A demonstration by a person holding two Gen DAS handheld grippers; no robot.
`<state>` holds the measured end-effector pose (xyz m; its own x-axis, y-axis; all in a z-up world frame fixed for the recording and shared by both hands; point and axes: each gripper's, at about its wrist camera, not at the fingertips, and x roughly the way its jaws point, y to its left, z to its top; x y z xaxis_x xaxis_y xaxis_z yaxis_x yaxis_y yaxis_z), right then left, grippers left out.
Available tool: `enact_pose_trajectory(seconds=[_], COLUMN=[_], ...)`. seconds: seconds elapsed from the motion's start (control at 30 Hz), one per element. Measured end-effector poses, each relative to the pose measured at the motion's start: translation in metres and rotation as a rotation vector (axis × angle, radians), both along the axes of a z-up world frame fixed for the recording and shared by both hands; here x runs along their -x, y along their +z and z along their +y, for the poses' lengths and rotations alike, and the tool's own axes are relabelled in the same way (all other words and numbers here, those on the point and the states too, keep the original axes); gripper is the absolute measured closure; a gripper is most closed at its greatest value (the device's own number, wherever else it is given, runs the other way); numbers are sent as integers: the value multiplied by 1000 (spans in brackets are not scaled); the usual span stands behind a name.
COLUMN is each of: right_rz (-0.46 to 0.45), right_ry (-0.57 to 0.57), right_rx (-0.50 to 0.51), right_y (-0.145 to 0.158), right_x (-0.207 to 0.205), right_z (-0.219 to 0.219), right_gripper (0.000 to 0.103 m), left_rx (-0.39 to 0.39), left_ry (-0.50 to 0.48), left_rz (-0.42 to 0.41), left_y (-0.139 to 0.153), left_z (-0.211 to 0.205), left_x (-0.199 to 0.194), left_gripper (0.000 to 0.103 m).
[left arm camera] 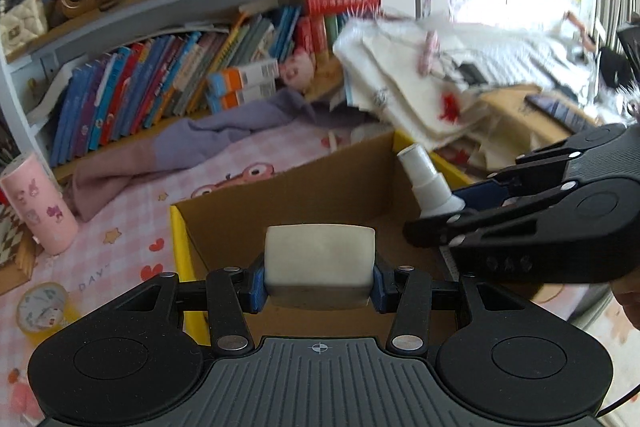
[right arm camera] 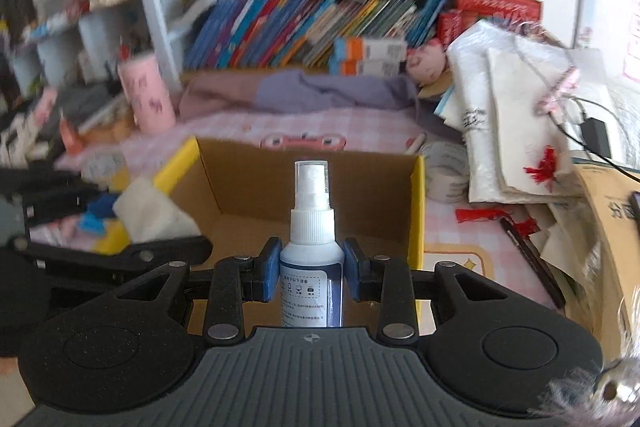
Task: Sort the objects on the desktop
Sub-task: 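Lower both into the yellow box and open both tools to release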
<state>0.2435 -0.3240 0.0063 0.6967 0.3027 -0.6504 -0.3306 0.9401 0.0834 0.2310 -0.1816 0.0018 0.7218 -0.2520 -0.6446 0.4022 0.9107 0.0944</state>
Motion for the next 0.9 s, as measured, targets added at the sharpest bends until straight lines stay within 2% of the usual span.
enact_pose_trajectory(seconds=[0.07,0.17,0.23,0.37,0.57,0.73,0.9], right_rz=[35,119,97,126,165,223,234], right_ry=[13,15,50,85,141,157,174], right_rx=[19,31,102,152,223,258,278], right_y=[-12,-28,-30,-32,-40,-53,-55], right_x=[-12,-34,-41,-61,-84,-97,-98], right_z=[1,-1,6,14,31,39,41], right_gripper=[73,72,73,73,73,73,72], left_rx=[-32,-38,-61,-89,-142,-147,-138], left_ry=[8,23,42,65,59,63,71], left_rz=[27,90,132,191,211,241,271], left_y=[-9,-22,-32,-41,-44,-44,-45], left_z=[-4,-5,-5,0,-3,-6,-7], left_x=[-11,-30,-42,-59,-63,-65,-63], left_gripper=[57,57,57,57,55,53,53])
